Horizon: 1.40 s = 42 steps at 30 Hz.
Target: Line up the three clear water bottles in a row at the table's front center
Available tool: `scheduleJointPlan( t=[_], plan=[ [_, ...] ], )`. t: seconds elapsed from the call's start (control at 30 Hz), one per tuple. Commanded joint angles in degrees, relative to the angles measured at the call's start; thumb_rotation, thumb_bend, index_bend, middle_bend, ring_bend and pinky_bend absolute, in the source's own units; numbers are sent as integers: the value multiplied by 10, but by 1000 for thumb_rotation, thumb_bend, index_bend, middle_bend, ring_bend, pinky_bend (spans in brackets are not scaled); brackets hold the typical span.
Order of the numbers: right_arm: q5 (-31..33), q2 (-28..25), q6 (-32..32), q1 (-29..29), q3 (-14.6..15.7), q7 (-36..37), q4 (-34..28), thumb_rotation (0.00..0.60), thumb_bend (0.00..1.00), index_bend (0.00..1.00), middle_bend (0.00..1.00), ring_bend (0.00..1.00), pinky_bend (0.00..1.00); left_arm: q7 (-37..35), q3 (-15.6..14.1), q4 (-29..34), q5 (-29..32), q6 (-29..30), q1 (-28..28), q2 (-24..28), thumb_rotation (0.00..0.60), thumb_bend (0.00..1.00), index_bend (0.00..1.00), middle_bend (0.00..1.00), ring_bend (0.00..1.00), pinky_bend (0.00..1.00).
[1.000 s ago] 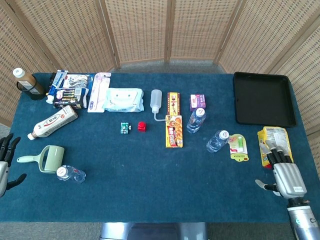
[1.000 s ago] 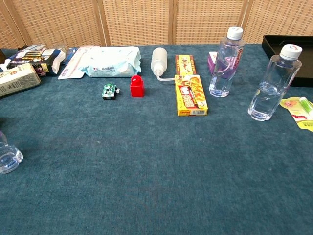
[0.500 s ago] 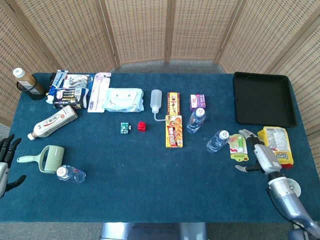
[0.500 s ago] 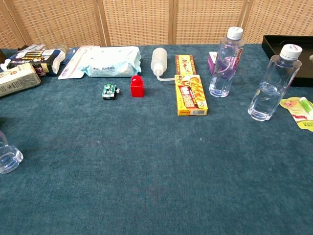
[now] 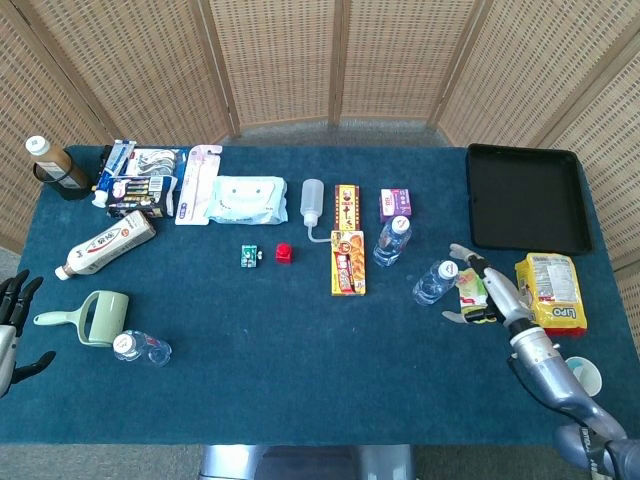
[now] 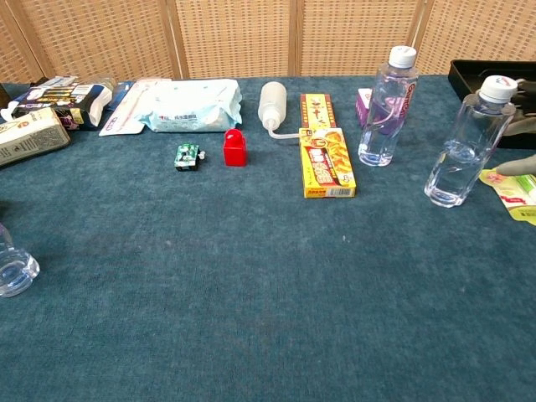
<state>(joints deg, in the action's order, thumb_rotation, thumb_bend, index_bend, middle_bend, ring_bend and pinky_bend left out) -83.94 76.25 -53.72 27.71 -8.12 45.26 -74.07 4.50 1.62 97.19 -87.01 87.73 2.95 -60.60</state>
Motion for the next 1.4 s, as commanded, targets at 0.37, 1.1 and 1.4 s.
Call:
scheduleJointPlan(
  t=[0.37, 1.1, 1.4],
  plan=[
    [28, 58, -4, 24, -18, 17, 41, 600, 22, 297, 446, 360, 232, -10, 5, -2, 13, -6, 1, 3, 600, 55, 0, 0, 0, 44],
    [-66, 37, -121, 3, 16, -33, -82, 600, 258, 523, 690, 577, 389, -6, 1, 3, 8, -13, 3, 3, 600, 55, 0, 0, 0, 44],
    [-108, 73, -86, 57, 28, -95, -104, 600, 258, 524, 691, 576, 389, -6, 0, 3, 10, -19, 5, 3, 600, 55, 0, 0, 0, 44]
  ],
)
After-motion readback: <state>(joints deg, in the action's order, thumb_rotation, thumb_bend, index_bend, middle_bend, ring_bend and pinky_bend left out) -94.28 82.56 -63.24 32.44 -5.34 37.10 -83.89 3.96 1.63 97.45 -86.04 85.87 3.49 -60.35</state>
